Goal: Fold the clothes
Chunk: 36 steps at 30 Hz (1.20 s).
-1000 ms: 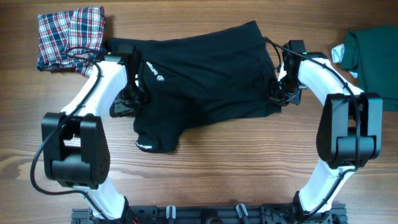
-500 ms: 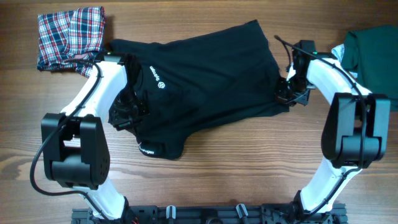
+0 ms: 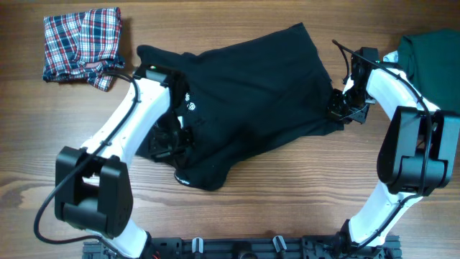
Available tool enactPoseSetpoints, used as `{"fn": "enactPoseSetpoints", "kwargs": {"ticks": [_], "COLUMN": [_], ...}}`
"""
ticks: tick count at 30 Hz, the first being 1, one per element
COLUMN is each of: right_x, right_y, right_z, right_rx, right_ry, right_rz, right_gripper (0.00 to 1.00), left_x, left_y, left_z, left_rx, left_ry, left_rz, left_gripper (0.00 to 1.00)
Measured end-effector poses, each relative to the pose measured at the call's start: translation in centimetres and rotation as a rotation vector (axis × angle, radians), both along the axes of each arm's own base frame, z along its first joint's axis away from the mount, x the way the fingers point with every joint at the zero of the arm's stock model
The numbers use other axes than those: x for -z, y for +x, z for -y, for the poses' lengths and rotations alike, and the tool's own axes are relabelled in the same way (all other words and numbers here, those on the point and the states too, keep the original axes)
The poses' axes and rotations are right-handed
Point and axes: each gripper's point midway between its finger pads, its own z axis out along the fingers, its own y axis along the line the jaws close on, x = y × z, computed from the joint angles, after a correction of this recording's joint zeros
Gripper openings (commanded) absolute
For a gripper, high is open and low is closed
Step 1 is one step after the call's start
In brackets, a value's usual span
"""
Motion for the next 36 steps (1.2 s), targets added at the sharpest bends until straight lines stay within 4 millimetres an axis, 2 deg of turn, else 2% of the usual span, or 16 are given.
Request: {"fn": "enactPoseSetpoints", "kwargs": {"ticks": [5,6,8,10,12,15,17,19,20,23,25,26,27,36], "right_x": [0.0,0.0,0.0,0.0,0.0,0.0,0.0,-0.1,-0.1,-0.1,-0.1,-0.1,-0.1,0.0], "right_y": [0.0,0.0,0.0,0.0,-0.1,-0.1,-0.1,-0.1,0.0,-0.1,-0.1,-0.1,0.0,-0.2], "right_z": [0.1,0.1,0.1,0.4,0.6,0.6,0.6,0.6,0.6,0.6,0.6,0.6,0.6,2.0], "right_rx": [0.0,0.0,0.0,0.003,-0.001,-0.006,-0.007,-0.009,-0.009,-0.01,-0.01,-0.009,-0.009,0.088], "right_ry": [-0.006,-0.006,-0.006,-0.017,-0.022,-0.024,-0.024,-0.024,-0.025,-0.026,-0.026,-0.026,-0.026,-0.112], "right_rz": [0.0,0.0,0.0,-0.002,-0.005,-0.005,-0.003,-0.002,-0.001,-0.002,-0.002,-0.001,-0.001,-0.012], "right_gripper": [0.04,0.05,0.16,0.32,0.44,0.66,0.86,0.99,1.0,1.0,1.0,1.0,1.0,1.0], "left_x": [-1.2,-1.3,-1.4,-1.5,-1.8,-2.0,-2.0,-1.8,-1.6,-1.1,-0.7,-0.6,-0.4,1.1], "left_y": [-1.9,-2.0,-2.2,-2.3,-2.6,-3.0,-3.0,-2.8,-2.4,-1.4,-0.7,-0.5,-0.2,3.9], "left_z": [1.5,1.7,2.0,2.1,2.0,1.8,1.8,1.8,1.9,2.0,1.9,1.9,1.9,1.0], "left_rx": [0.041,0.046,0.05,0.044,0.038,0.037,0.037,0.039,0.041,0.048,0.055,0.058,0.056,0.044], "left_ry": [-0.005,-0.006,-0.013,-0.014,-0.008,-0.001,-0.001,-0.001,-0.004,-0.007,0.002,0.003,0.007,0.1], "left_rz": [-0.023,-0.021,-0.019,-0.023,-0.036,-0.051,-0.051,-0.042,-0.025,0.026,0.06,0.073,0.086,0.276], "left_gripper": [0.04,0.08,0.2,0.23,0.26,0.27,0.28,0.37,0.41,0.69,0.77,0.88,0.92,0.98]}}
